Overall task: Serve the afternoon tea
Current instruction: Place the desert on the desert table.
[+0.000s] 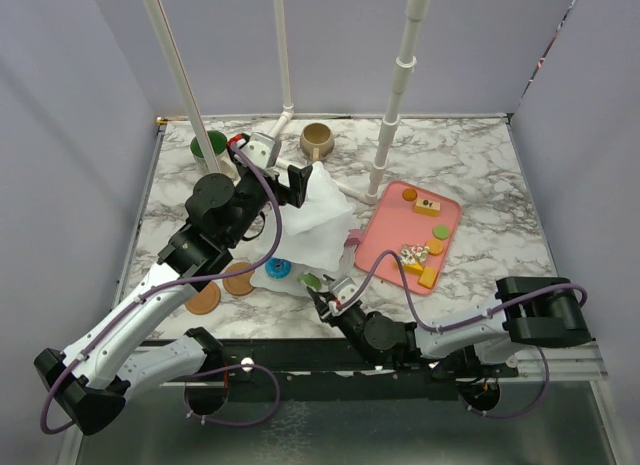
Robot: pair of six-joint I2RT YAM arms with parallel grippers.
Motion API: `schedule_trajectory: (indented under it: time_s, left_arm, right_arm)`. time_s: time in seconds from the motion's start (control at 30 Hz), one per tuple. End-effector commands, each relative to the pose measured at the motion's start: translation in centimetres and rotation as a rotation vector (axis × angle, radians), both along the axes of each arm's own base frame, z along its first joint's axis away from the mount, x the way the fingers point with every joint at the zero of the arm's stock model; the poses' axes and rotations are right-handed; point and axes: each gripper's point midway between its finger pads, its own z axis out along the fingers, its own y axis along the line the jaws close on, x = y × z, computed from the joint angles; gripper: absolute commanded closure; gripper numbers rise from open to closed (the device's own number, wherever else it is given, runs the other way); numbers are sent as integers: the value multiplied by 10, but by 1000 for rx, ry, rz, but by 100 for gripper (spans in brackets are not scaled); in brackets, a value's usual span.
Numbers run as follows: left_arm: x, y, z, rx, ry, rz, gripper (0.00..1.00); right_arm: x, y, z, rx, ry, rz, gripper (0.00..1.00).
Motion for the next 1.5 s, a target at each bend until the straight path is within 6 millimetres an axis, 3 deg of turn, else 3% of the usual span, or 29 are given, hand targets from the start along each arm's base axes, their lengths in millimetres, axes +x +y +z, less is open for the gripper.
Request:
schedule_trajectory:
  time_s: [0.0, 0.37, 0.57, 1.0, 1.47]
  left_arm:
    - [-5, 0, -1, 5, 6, -25, 11]
    - [-7, -1, 1, -4, 11, -33, 12]
    - [-7, -2, 1, -7, 11, -36, 12]
    - [-9, -1, 6, -14, 3, -41, 11]
    - [-12, -1, 9, -17, -4, -49, 11]
  right_arm:
    - [-2, 9, 16, 77, -49, 32, 89]
    - [11, 14, -6, 52, -38, 21, 87]
    - [16, 12, -19, 26, -17, 7, 78]
    - [15, 17, -26, 10, 15, 36, 47]
    - [14, 16, -18, 18, 12, 50, 42]
